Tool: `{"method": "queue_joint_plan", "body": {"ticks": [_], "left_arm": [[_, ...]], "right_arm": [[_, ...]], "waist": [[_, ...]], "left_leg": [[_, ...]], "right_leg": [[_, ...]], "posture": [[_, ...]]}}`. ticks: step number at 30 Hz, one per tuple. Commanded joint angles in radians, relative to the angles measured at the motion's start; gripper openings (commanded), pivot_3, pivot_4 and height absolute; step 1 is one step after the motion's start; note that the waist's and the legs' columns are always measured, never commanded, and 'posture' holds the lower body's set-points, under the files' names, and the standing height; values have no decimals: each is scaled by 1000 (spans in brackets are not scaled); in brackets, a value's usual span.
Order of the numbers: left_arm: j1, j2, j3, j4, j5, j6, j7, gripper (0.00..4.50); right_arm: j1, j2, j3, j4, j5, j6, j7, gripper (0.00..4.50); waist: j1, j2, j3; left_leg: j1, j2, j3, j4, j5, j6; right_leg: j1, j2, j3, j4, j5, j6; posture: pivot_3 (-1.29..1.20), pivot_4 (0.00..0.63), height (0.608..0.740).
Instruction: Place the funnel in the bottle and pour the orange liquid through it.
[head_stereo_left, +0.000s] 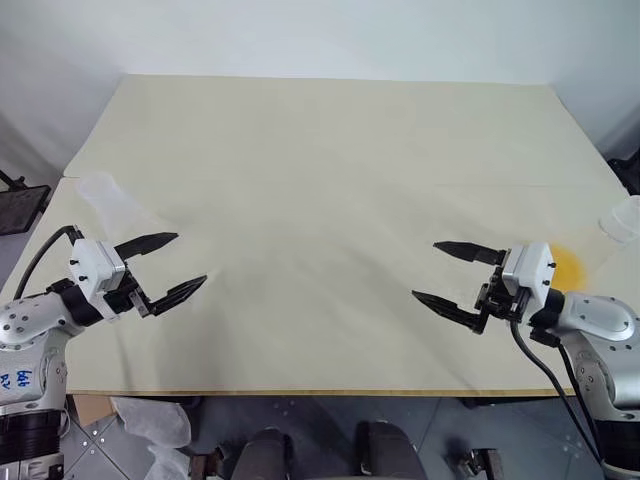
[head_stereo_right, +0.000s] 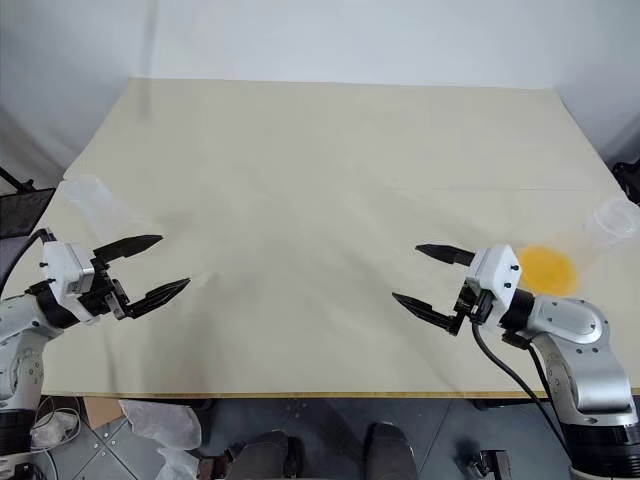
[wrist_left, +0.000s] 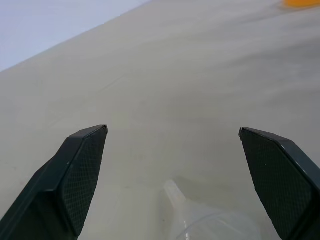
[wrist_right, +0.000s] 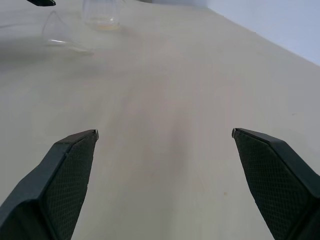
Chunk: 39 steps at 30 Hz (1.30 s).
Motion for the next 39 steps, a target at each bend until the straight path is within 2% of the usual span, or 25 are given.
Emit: {"method": "queue_joint_plan", "body": {"ticks": [1, 5, 13, 18, 24, 26, 30, 39], "left_arm": [[18, -4, 28, -37, 2, -14, 41, 4483], [44, -48, 92, -47, -38, -5, 124, 4483], [183, -198, 307, -95, 17, -30, 481, 4483], [253, -331, 382, -219, -64, 35, 661, 4483], [237, -288, 308, -276, -51, 152, 690, 4483], [191, -262, 296, -258, -28, 174, 723, 4483], [25, -194, 243, -198, -23, 349, 822, 4483], [-199, -131, 139, -31, 12, 425, 797, 4483]], "right_arm": [[-26, 8, 3, 2, 0, -26, 7, 4500], [-64, 35, 35, 24, -5, -36, 9, 4500], [-161, 152, 118, 33, -13, -36, -25, 4500], [-218, 227, 169, 39, -19, -30, -54, 4500], [-243, 243, 187, 47, -22, -27, -54, 4500], [-246, 245, 190, 47, -23, -26, -57, 4500], [-233, 245, 191, 22, -20, -22, -72, 4500], [-242, 285, 208, -11, -22, -8, -126, 4500]], "waist": [[-1, 0, 0], [-3, 0, 0], [-2, 0, 0], [2, -1, 0], [19, -1, 0], [21, -1, 0], [23, -1, -1], [0, -1, -1]], "left_leg": [[0, 0, 0, 0, 0, 0], [0, 0, 0, 0, 0, 0], [0, 0, -1, 0, 0, 0], [0, 0, -2, 1, 0, 0], [0, -1, -2, 1, 0, 0], [0, -1, -2, 1, 0, 0], [0, -1, -3, 1, 0, 0], [0, 0, -2, -1, 0, 0]], "right_leg": [[0, 0, 0, 0, 0, 0], [0, 0, 0, 0, 0, 0], [0, 0, 0, 0, 0, 0], [1, -1, 0, 0, 0, 0], [1, -1, 0, 0, 0, 0], [1, -1, 0, 0, 0, 0], [1, 0, -1, 0, 0, 0], [0, 0, -2, 0, 0, 0]], "posture": [[0, 150, 740], [0, 150, 740], [0, 150, 740], [0, 150, 740], [0, 150, 740], [0, 150, 740], [0, 150, 740], [0, 150, 740]]}}
